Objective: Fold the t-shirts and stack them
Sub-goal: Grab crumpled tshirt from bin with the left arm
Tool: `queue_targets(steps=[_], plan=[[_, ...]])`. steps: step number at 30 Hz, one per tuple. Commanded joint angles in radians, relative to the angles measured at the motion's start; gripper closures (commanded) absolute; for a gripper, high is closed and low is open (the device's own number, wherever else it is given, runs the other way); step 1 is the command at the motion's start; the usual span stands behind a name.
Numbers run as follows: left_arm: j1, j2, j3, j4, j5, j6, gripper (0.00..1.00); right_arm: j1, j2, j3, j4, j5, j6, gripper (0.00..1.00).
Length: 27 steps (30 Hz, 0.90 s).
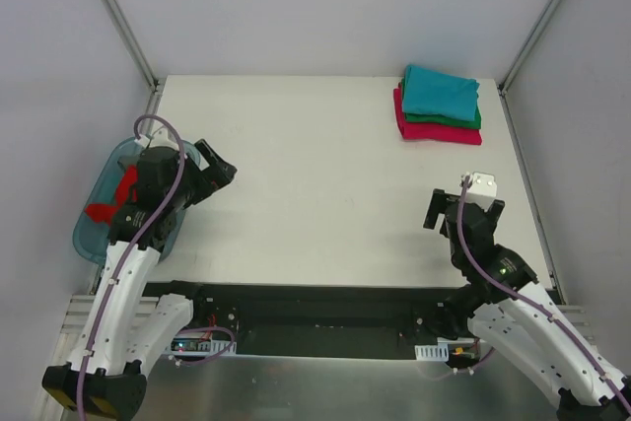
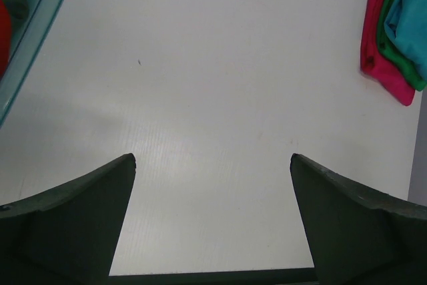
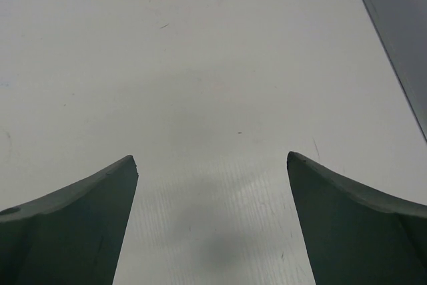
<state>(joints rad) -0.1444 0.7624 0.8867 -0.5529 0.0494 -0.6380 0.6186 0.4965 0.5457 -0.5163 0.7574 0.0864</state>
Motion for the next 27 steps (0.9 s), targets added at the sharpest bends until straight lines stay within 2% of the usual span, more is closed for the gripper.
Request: queue_targets(steps=[1,5,7,9,10,13,14,15,20,27], plan=[[-0.003,0.061,0.07,0.018,-0.089,-0.019,0.01,-0.002,0.002,0.023,0.055,-0.102,-0.036,0.04],[0.031,0.153,0.127,-0.037,-0.242,-0.087,0.01,-0.002,-0.015,-0.012,0.096,-0.147,-0.036,0.04],[0.121,0.216,0.15,-0.047,-0.258,-0.129,0.01,-0.002,-0.026,-0.023,0.099,-0.136,-0.039,0.04],[0.256,0.3,0.169,-0.058,-0.151,-0.15,0.01,-0.002,-0.036,-0.024,0.094,-0.135,-0.042,0.04],[0.303,0.325,0.169,-0.058,-0.143,-0.163,0.01,-0.002,-0.042,-0.027,0.096,-0.133,-0.043,0.04],[0.376,0.386,0.152,-0.07,-0.273,-0.218,0.01,-0.002,-0.047,-0.046,0.117,-0.118,-0.057,0.04],[0.399,0.403,0.143,-0.079,-0.273,-0.235,0.01,-0.002,-0.038,-0.047,0.119,-0.118,-0.06,0.04],[0.411,0.413,0.133,-0.082,-0.278,-0.236,0.01,-0.002,-0.029,-0.047,0.114,-0.115,-0.063,0.04],[0.437,0.451,0.066,-0.081,-0.482,-0.265,0.01,-0.002,0.026,-0.021,0.068,-0.072,-0.043,0.04],[0.453,0.531,0.074,-0.078,-0.525,-0.218,0.01,-0.002,0.102,-0.016,0.082,-0.07,-0.053,0.04]])
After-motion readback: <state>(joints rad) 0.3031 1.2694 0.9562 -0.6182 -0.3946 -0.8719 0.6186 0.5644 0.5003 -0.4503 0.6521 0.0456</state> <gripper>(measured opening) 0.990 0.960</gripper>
